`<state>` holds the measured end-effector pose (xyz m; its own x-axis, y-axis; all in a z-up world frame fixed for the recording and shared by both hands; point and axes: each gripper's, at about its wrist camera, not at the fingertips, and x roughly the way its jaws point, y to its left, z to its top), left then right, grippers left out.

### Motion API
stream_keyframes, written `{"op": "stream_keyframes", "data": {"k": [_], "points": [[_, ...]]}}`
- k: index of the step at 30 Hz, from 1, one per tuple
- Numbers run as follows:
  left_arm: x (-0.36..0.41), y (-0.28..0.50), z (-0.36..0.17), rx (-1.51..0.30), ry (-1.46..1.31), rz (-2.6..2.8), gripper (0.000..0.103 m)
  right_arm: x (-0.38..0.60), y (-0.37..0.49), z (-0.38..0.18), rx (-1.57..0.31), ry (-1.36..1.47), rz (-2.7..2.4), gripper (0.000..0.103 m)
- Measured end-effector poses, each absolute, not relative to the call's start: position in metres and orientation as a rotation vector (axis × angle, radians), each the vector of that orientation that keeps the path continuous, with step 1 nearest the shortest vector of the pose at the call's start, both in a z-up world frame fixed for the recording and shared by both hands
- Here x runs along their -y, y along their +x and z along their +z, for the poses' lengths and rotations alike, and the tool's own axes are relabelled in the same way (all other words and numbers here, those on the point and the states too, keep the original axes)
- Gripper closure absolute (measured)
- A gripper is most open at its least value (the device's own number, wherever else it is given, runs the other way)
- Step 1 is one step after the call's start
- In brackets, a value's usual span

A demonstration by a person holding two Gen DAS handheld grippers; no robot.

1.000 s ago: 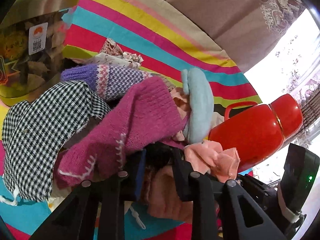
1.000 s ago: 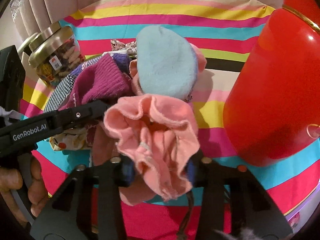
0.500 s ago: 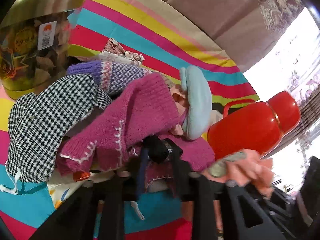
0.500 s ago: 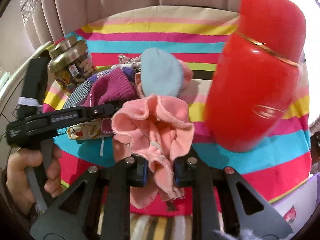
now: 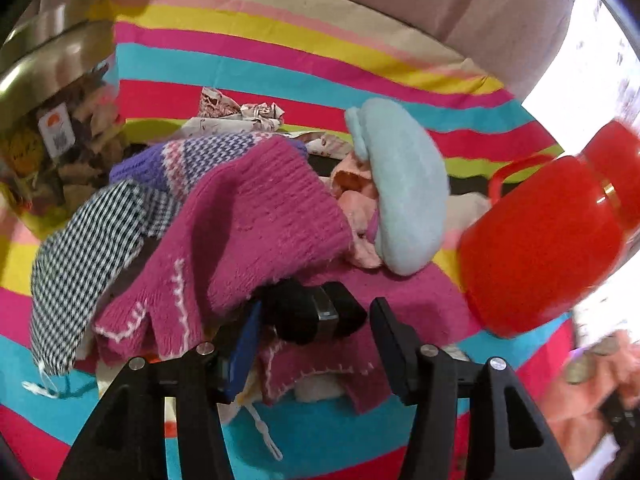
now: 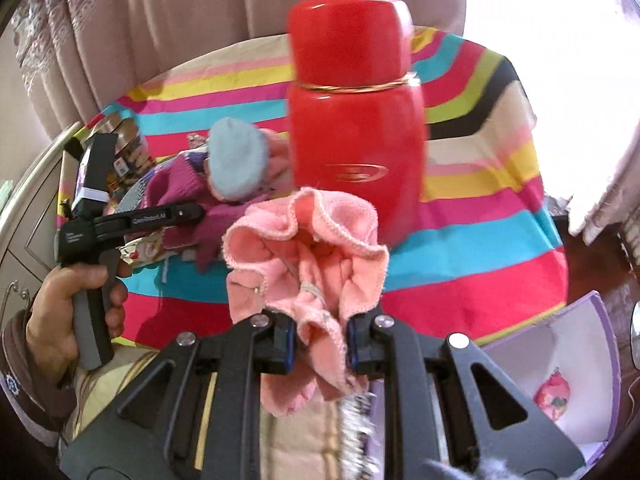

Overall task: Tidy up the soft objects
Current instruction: 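Carry the pink ruffled cloth into the white box with the right tool and open it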

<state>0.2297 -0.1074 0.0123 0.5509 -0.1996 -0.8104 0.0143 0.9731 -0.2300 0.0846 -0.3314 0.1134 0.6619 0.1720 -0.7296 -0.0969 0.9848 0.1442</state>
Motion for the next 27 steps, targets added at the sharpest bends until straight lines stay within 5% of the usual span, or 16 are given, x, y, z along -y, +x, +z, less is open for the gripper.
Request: {"op": "stream_keyframes", "data": {"k": [15, 27], "points": [[0.098, 0.173, 0.055, -0.861, -0.237, -0.122, 0.052, 0.429, 0.049, 0.119, -0.810, 0.196, -0.006, 0.081], [0.224, 0.094, 0.102, -0.810, -0.246, -0.545, 0.052, 0.506, 0.019, 0.116, -0.811, 0.230, -0.190, 0.081]]}}
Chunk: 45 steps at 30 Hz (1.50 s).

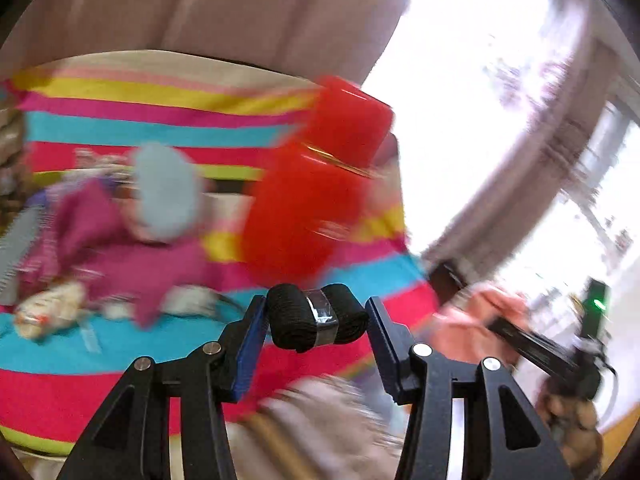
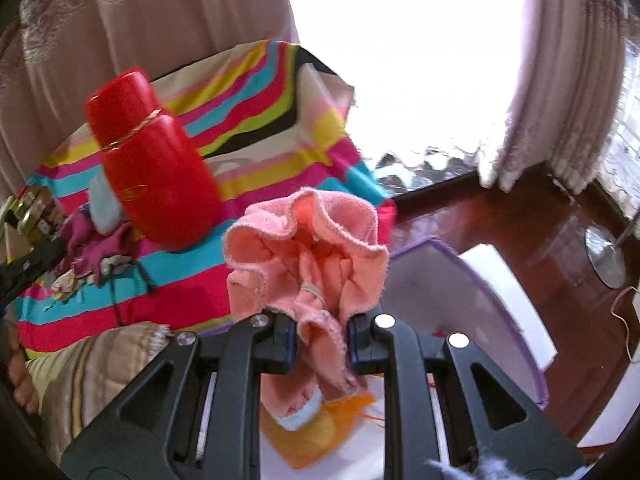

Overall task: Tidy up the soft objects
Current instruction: 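Carry the pink ruffled cloth into the white box with the right tool and open it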

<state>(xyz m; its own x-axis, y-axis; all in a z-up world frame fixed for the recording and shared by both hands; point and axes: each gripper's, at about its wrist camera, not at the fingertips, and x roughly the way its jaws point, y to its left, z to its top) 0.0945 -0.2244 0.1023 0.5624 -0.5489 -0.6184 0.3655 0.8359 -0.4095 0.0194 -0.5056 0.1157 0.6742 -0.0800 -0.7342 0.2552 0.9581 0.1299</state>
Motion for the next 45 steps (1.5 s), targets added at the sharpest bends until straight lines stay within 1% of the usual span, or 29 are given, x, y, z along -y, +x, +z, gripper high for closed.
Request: {"op": "stream_keyframes", "data": {"k": [9, 13, 15, 16, 18, 19, 20, 22, 31, 37, 45], "points": [[0.337, 0.082, 0.102, -0.868, -0.124, -0.762, 0.052, 0.556, -0.002, 0.115, -0.801, 0.265, -0.327, 0.081], [0.385, 0.087, 0.095, -0.906, -0.097, -0.859, 0.052, 0.572, -0.013, 0.108, -0.817, 0.274, -0.369, 0.078], [0.407, 0.085, 0.091, -0.925, -0.079, -0.901, 0.050, 0.579, -0.018, 0.103, -0.834, 0.282, -0.392, 0.077], [0.417, 0.085, 0.088, -0.942, -0.070, -0.917, 0.048, 0.583, -0.020, 0.100, -0.844, 0.287, -0.401, 0.073], [0.435, 0.085, 0.081, -0.973, -0.057, -0.935, 0.041, 0.592, -0.024, 0.094, -0.864, 0.305, -0.425, 0.058], [0.439, 0.084, 0.080, -0.982, -0.051, -0.934, 0.037, 0.596, -0.026, 0.092, -0.874, 0.314, -0.438, 0.043], [0.441, 0.084, 0.078, -0.987, -0.044, -0.928, 0.035, 0.598, -0.028, 0.091, -0.875, 0.317, -0.443, 0.035], [0.438, 0.079, 0.079, -0.988, -0.041, -0.926, 0.034, 0.600, -0.032, 0.091, -0.864, 0.318, -0.447, 0.033], [0.392, 0.080, 0.098, -0.918, -0.045, -0.866, 0.034, 0.573, -0.022, 0.096, -0.856, 0.320, -0.332, 0.033], [0.329, 0.086, 0.105, -0.851, -0.064, -0.781, 0.034, 0.536, -0.010, 0.099, -0.862, 0.289, -0.232, 0.033], [0.219, 0.111, 0.109, -0.791, -0.177, -0.602, 0.034, 0.464, 0.007, 0.106, -0.867, 0.191, -0.073, 0.033]]}}
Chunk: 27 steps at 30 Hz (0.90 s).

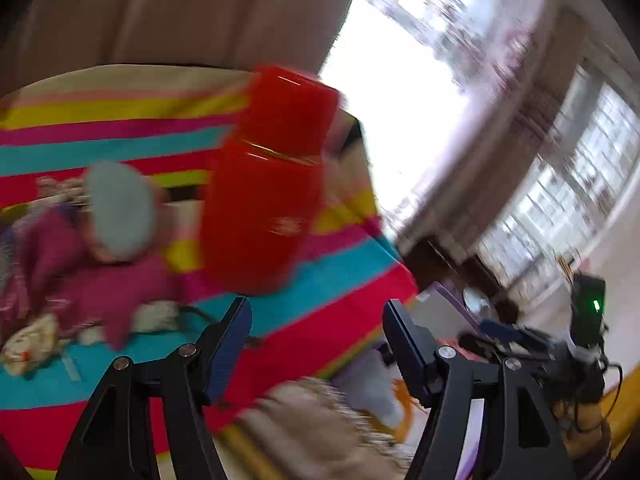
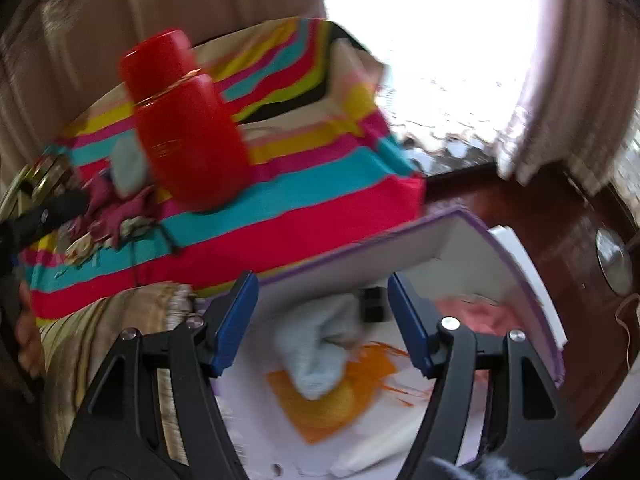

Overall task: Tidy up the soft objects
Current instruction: 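Carry the pink ruffled cloth into the white box with the right tool and open it, then move both open tools back over the pile of soft items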

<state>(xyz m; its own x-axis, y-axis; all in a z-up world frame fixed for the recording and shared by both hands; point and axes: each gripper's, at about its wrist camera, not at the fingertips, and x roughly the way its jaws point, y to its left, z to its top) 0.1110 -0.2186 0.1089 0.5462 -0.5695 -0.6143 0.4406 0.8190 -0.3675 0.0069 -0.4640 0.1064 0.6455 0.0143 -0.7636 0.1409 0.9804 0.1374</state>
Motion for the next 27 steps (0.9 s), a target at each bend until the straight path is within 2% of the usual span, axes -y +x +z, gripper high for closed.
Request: {"op": "stream_keyframes", "data": {"k": [18, 22, 27], "points": [[-0.008, 0.161, 0.092, -0.666, -0.492, -0.175, 0.034, 0.294, 0.066, 0.145, -0.799, -0.033, 0.223, 0.032], [-0.036, 0.169, 0.072, -0.682, -0.534, -0.118, 0.032, 0.265, 0.089, 0.150, -0.769, -0.050, 0.237, 0.024], [-0.067, 0.179, 0.041, -0.723, -0.586, -0.062, 0.027, 0.235, 0.119, 0.148, -0.760, -0.071, 0.252, 0.021]]}}
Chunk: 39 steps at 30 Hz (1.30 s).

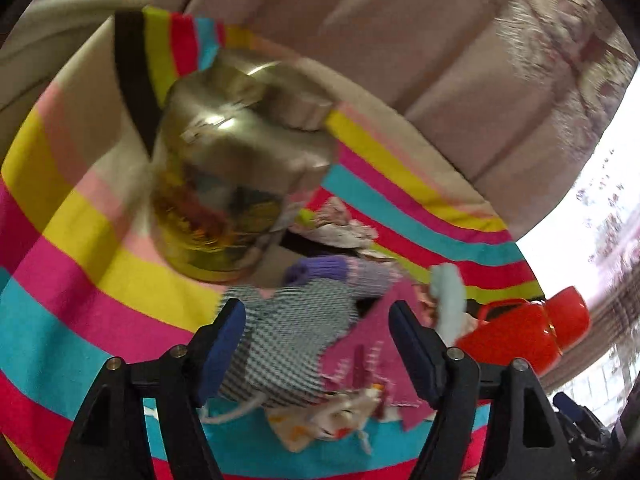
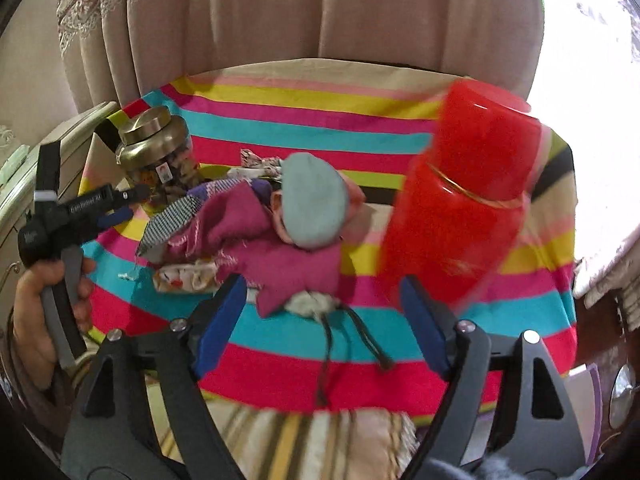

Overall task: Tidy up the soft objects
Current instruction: 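Move both open tools back over the pile of soft items, then grasp the light blue hat with the right tool while the left tool grasps the houndstooth cloth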

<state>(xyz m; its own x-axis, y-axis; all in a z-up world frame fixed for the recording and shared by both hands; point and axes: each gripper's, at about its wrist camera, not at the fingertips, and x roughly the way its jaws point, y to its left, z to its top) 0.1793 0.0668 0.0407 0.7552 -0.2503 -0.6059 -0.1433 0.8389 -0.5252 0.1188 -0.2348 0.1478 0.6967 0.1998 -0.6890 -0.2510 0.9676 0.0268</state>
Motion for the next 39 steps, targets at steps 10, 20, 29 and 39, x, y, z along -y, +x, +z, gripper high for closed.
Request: {"op": "stream_keyframes", "data": {"k": [10, 20, 29, 39], "points": [[-0.079, 0.201, -0.011, -0.848, -0.655, -0.072, 0.022, 0.185, 0.187, 0.129, -0.757, -0.106, 0.217, 0.018], [-0.066, 0.214, -0.024, -0.882, -0.596, -0.108, 0.064, 0.167, 0.231, 0.096, -0.778, -0.144, 0.176, 0.018], [-0.065, 0.198, -0.005, -0.783, -0.580, -0.096, 0.079, 0.173, 0.260, 0.077, -0.803, -0.124, 0.143, 0.018], [-0.065, 0.175, 0.032, -0.589, -0.511, -0.048, 0.079, 0.171, 0.271, 0.063, -0.825, -0.115, 0.154, 0.024]]}}
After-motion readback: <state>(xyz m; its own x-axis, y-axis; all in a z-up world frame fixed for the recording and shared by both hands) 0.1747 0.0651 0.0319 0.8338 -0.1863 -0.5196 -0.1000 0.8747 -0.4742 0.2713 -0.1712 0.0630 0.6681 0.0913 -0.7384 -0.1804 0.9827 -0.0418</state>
